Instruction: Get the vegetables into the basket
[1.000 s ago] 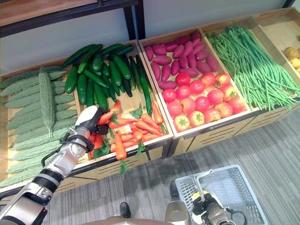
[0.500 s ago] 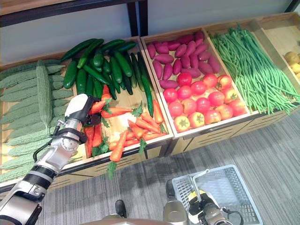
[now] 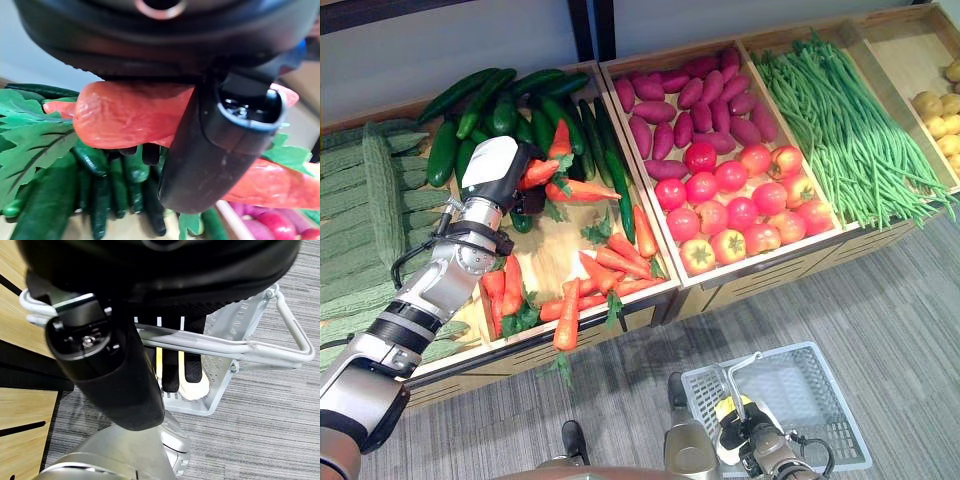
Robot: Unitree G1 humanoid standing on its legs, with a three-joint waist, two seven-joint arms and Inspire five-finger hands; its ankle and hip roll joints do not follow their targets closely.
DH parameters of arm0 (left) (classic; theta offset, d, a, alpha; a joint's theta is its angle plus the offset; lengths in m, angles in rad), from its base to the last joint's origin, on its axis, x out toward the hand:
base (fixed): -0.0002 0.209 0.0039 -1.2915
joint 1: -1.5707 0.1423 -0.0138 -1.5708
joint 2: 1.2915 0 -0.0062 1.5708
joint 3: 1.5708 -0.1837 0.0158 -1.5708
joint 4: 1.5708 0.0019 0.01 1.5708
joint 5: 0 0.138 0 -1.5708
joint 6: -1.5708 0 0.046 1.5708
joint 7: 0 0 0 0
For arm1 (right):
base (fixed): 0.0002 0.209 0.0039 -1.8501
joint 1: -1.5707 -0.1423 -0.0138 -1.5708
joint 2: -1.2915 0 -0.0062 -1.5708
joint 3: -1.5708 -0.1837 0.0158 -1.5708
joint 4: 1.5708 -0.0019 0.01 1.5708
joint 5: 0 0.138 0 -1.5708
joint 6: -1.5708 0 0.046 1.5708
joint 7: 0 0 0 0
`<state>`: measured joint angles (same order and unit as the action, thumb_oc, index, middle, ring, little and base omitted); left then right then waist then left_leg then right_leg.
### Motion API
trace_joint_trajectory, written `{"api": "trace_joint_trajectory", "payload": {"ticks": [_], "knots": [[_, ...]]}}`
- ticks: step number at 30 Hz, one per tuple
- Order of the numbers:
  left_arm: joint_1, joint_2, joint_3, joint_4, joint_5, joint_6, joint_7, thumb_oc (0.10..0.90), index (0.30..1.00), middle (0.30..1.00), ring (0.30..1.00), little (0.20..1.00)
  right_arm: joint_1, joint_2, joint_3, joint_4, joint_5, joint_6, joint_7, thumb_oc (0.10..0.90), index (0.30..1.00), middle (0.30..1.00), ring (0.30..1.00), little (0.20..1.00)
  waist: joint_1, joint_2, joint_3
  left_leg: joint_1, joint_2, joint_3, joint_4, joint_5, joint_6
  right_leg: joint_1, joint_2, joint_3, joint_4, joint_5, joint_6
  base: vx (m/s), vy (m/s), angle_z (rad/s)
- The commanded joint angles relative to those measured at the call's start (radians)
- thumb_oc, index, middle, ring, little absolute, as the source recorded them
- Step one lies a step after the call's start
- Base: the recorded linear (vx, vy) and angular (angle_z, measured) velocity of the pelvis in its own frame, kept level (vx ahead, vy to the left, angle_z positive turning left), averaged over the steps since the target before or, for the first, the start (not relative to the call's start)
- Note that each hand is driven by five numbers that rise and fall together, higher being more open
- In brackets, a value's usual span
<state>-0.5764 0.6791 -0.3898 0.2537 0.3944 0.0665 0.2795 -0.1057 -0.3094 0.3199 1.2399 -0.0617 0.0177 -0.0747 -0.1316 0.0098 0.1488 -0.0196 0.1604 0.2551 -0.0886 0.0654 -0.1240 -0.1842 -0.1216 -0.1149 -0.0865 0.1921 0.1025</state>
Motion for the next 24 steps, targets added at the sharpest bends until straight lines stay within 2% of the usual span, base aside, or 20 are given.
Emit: {"api": "trace_joint_trajectory", "payload": {"ticks": [1, 3, 6, 7, 11, 21, 24], "knots": [[-0.076, 0.045, 0.115, -0.068, 0.037, -0.06, 0.067, 0.4, 0.3, 0.3, 0.3, 0.3, 0.028, 0.013, 0.012, 0.02, 0.009, -0.004, 0.009, 0.4, 0.3, 0.3, 0.3, 0.3, 0.021, -0.018, -0.036, 0.011, 0.033, -0.054, 0.001, -0.007, -0.041, 0.028, -0.085, -0.019, -0.001, -0.055, 0.104, 0.06, 0.002, 0.02], [0.017, 0.037, 0.172, -0.177, 0.023, -0.085, 0.04, 0.4, 0.3, 0.3, 0.3, 0.3, 0.034, 0.012, -0.007, 0.027, -0.001, 0.003, 0.016, 0.4, 0.3, 0.3, 0.3, 0.3, 0.037, -0.025, -0.047, 0.043, 0.03, -0.061, 0.001, -0.022, -0.037, 0.07, -0.09, -0.029, -0.001, -0.064, 0.103, 0.05, 0.017, 0.14], [0.058, 0.035, 0.198, -0.217, 0.016, -0.088, 0.029, 0.4, 0.3, 0.3, 0.3, 0.3, 0.035, 0.01, -0.01, 0.027, -0.006, 0.006, 0.017, 0.4, 0.3, 0.3, 0.3, 0.3, 0.039, -0.028, -0.051, 0.055, 0.028, -0.063, 0.001, -0.027, -0.036, 0.084, -0.093, -0.032, -0.001, -0.067, 0.104, 0.02, 0.023, 0.17], [0.139, 0.024, 0.247, -0.283, -0.015, -0.103, 0.007, 0.4, 0.3, 0.3, 0.3, 0.3, 0.037, 0.01, -0.023, 0.031, -0.013, 0.011, 0.024, 0.4, 0.3, 0.3, 0.3, 0.3, 0.05, -0.035, -0.066, 0.079, 0.025, -0.068, 0.001, -0.038, -0.031, 0.111, -0.097, -0.039, -0.001, -0.071, 0.103, 0.03, 0.03, 0.13], [0.255, 0.008, 0.317, -0.373, -0.057, -0.122, -0.015, 0.4, 0.3, 0.3, 0.3, 0.3, 0.043, 0.016, -0.04, 0.04, -0.02, 0.018, 0.031, 0.4, 0.3, 0.3, 0.3, 0.3, 0.069, -0.048, -0.092, 0.109, 0.017, -0.078, 0.005, -0.052, -0.021, 0.15, -0.101, -0.047, 0.001, -0.079, 0.099, 0.0, 0.039, 0.1], [0.469, -0.039, 0.427, -0.547, -0.154, -0.155, -0.068, 0.4, 0.3, 0.3, 0.3, 0.3, 0.059, 0.028, -0.067, 0.048, -0.017, 0.02, 0.031, 0.4, 0.3, 0.3, 0.3, 0.3, 0.101, -0.068, -0.126, 0.147, -0.004, -0.095, 0.01, -0.074, -0.001, 0.197, -0.121, -0.063, 0.009, -0.083, 0.105, -0.02, 0.034, 0.07], [0.493, -0.052, 0.441, -0.564, -0.182, -0.159, -0.075, 0.4, 0.3, 0.3, 0.3, 0.3, 0.061, 0.03, -0.068, 0.049, -0.02, 0.02, 0.03, 0.4, 0.3, 0.3, 0.3, 0.3, 0.105, -0.071, -0.127, 0.152, -0.005, -0.095, 0.011, -0.076, 0.002, 0.202, -0.121, -0.066, 0.01, -0.083, 0.106, -0.02, 0.019, 0.05]]}}
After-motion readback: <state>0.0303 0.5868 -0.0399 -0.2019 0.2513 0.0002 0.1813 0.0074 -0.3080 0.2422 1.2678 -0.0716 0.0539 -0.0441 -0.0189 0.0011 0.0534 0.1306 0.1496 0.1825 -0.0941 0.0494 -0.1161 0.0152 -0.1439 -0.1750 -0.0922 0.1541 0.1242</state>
